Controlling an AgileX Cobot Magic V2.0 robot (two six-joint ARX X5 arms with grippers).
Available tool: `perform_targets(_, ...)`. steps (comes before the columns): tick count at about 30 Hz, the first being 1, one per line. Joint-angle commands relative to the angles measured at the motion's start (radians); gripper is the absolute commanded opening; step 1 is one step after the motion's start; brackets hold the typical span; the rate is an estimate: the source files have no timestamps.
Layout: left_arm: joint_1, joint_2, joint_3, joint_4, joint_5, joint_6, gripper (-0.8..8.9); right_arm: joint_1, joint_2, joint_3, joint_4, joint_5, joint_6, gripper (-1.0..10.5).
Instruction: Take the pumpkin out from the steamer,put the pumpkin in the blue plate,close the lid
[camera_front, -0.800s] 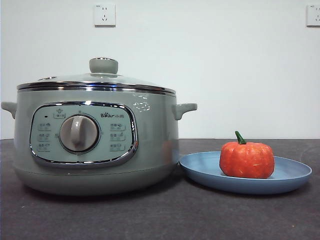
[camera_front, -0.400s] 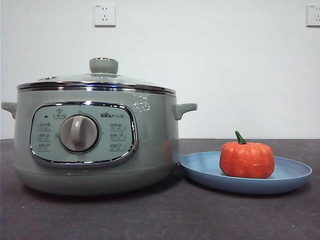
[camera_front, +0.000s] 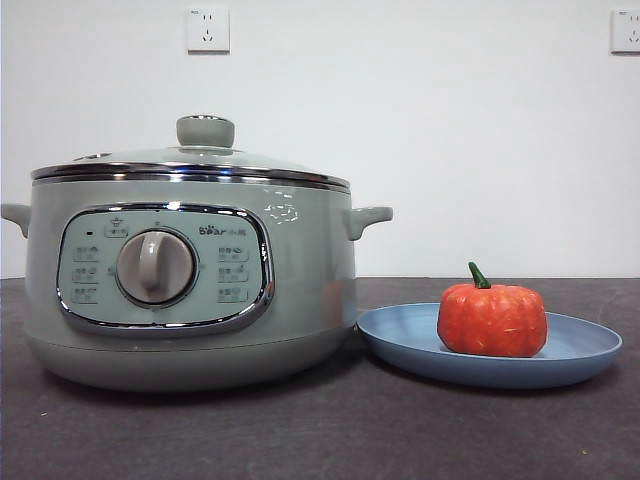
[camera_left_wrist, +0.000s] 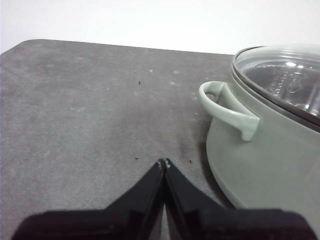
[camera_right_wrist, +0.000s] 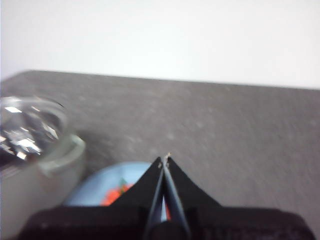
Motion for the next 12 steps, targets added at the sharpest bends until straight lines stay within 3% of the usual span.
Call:
perform_targets(1,0.004,-0.003,-0.016,0.002,-0.002,-0.007,-0.03,-0.058,-0.055,-0.137,0.093,-0.035,-0.019,-0.2)
perform_targets(4,0.004,-0.003,-0.016,0.002,-0.001,-0.007,-0.03,-0.088,-0.101,-0.252,0.181,-0.077,-0.018,-0.2)
perform_targets(12,0.004,-0.003,-0.016,0.002,-0.001,-0.007,-0.03,-0.087,-0.202,-0.414,0.265,-0.072,-0.018,-0.2)
